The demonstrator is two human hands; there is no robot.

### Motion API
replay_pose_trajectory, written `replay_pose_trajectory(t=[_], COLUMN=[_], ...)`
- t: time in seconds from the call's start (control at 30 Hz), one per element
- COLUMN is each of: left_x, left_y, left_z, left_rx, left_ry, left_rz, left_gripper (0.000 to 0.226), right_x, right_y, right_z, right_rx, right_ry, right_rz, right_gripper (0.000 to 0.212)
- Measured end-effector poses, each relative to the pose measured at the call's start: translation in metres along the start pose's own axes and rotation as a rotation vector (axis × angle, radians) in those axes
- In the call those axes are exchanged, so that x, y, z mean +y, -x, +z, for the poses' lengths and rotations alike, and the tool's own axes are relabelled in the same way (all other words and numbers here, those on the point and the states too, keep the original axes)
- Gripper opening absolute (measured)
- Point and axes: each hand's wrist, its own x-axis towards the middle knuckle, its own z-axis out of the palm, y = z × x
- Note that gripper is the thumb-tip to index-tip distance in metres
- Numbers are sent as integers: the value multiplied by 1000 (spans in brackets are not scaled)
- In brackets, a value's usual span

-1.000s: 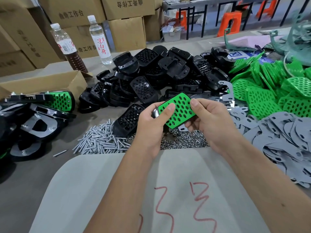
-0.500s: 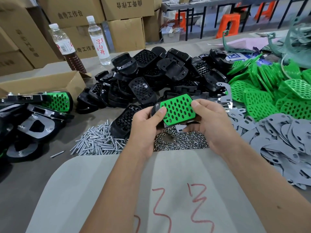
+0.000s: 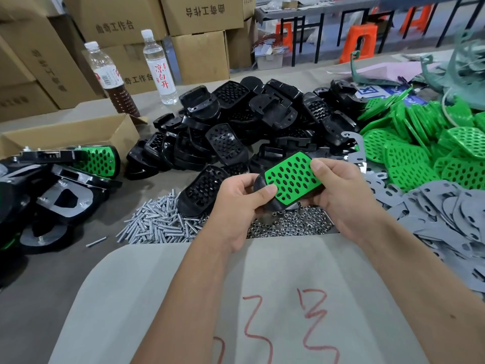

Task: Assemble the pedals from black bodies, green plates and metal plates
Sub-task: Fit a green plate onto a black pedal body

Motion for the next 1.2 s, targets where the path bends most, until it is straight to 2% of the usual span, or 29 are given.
replay_pose_trajectory(t=[0.17, 0.3, 0.43, 0.5, 0.67, 0.77, 0.83, 0.93, 1.0, 1.2], left_x=[-1, 0, 2, 3, -2, -5, -6, -1, 4, 11], left_y=[-1, -1, 2, 3, -2, -2, -2, -2, -2, 0], left_z=[5, 3, 1, 3, 11, 13, 11, 6, 2, 16], left_rx=[84, 66, 31, 38, 190, 147, 159, 157, 160, 190], left_ry=[35, 160, 234, 224, 145, 80, 57, 187, 234, 314], left_rz=[-4, -26, -31, -43, 26, 31, 51, 58, 52, 112], left_gripper=[14, 16, 16, 15, 7, 14, 17, 15, 13, 9], right_x=[2, 6, 3, 3, 4, 2, -1, -7, -10, -7], right_y=[-2, -4, -4, -3, -1, 2, 3, 5, 6, 12], right_z=[3, 1, -2, -3, 1, 3, 2, -2, -3, 14], right_rx=[47, -6, -45, -19, 79, 99, 50, -147, -215, -51], right_ry=[1, 170, 181, 204, 180, 68, -10, -102, -81, -48], right_rz=[-18, -39, -36, -40, -69, -40, 5, 74, 61, -94], right_gripper=[41, 41, 41, 39, 33, 28, 26, 29, 29, 18])
